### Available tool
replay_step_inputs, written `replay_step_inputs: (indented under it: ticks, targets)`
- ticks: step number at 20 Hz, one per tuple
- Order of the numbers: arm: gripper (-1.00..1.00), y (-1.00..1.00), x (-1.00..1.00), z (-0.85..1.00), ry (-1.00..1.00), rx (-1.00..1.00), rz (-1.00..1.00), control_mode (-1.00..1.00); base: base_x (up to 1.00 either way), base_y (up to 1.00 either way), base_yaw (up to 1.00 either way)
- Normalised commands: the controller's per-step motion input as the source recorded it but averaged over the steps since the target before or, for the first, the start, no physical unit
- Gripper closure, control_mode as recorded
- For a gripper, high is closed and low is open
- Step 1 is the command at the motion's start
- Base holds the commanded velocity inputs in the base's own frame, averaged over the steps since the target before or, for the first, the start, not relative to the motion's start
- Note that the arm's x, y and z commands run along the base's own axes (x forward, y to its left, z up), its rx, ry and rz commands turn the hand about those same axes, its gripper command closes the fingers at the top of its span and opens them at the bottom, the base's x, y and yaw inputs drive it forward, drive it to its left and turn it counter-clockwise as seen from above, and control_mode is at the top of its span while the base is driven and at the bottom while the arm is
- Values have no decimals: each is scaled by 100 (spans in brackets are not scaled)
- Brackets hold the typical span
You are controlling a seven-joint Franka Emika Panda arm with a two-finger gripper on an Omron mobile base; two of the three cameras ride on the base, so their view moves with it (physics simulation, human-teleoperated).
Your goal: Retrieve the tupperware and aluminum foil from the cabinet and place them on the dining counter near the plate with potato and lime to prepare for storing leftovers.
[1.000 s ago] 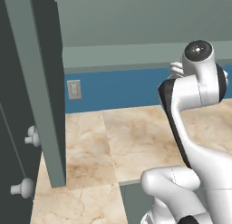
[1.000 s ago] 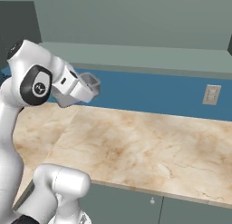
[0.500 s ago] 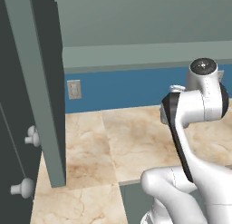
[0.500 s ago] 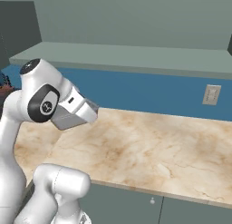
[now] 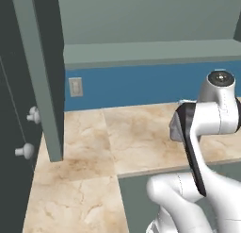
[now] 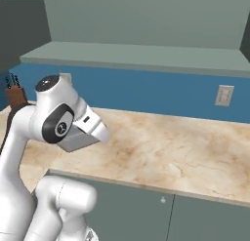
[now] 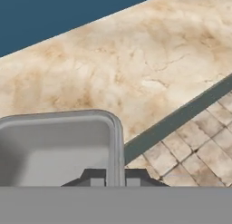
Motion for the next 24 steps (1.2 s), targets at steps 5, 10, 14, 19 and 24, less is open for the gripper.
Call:
replay_step_inputs:
  ticks: [5,10,14,19,24]
  targets:
    - [100,0,0,0,0,0,0,100,-97,-79,-29]
    - [100,0,0,0,0,0,0,100,-32,-62,-65]
    - [100,0,0,0,0,0,0,100,0,-30,-82]
    - [100,0,0,0,0,0,0,100,0,-12,-85]
    - [100,0,0,0,0,0,0,100,35,0,-70]
